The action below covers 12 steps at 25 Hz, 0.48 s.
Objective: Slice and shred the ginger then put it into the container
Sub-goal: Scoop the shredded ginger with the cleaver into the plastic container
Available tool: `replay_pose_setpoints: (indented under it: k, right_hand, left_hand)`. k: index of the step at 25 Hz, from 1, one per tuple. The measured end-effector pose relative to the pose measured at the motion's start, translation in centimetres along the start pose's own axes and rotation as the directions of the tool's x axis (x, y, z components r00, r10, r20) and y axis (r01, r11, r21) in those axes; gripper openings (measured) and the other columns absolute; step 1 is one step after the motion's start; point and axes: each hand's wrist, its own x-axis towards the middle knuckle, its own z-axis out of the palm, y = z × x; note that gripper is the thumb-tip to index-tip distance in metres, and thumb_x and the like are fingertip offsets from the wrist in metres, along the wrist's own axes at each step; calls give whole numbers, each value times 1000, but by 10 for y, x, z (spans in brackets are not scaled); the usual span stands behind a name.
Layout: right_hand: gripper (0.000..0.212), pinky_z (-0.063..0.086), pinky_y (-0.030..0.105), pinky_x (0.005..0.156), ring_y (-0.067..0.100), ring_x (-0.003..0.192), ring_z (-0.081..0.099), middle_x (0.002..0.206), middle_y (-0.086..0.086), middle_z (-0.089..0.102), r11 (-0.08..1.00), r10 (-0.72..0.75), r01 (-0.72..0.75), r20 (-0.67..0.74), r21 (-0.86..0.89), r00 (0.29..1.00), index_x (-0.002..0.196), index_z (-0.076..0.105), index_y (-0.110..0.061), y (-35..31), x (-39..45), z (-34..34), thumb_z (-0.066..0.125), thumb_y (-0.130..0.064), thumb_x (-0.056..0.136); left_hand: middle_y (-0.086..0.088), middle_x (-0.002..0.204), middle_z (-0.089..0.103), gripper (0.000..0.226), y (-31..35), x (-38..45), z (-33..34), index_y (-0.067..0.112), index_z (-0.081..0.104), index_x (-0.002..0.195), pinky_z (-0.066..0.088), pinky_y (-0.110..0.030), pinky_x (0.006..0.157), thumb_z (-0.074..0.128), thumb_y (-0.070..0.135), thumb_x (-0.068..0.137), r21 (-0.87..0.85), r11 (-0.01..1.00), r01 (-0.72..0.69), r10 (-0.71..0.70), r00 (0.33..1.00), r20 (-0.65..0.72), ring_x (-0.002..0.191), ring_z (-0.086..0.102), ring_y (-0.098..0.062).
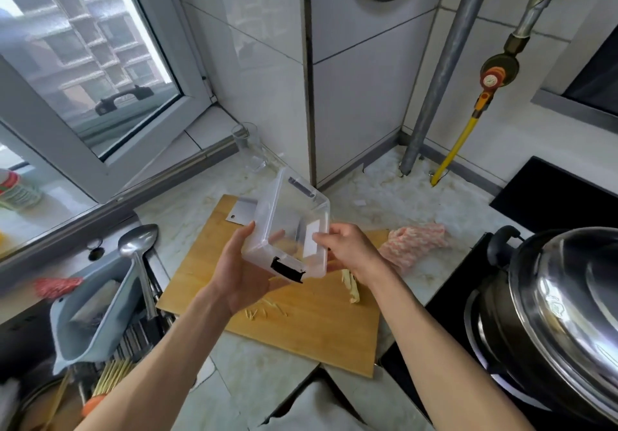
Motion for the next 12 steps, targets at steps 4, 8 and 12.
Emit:
replay_pose_setpoints:
  k: [4,8,12]
  right_hand:
    - [16,63,45,65,25,70,74,90,12,72,976,-29,-2,-139,-216,990,104,66,3,-3,4,41,61,-7,93]
    - [14,60,28,53,14,56,70,79,6,69,893,-193,148,-65,-426,979,90,62,-8,-22,7,83,60,-20,97]
    - [34,57,31,65,17,77,71,94,3,69,847,-194,204,73,-492,978,105,64,-10,-38,32,98,54,-42,100]
  left_hand:
    - [-3,116,71,47,13,-25,-32,26,61,130,55,-42,91,50,56,96,403,907,-125,259,919,-298,108,67,-26]
    - [0,118,67,48,30,-44,-61,28,57,129,54,-30,75,62,55,90,558,812,-170,386,874,-296,105,65,-19]
    - [-13,125,61,19,39,-41,-94,27,58,115,55,-35,72,57,36,98,280,935,-219,334,808,-485,113,61,-30]
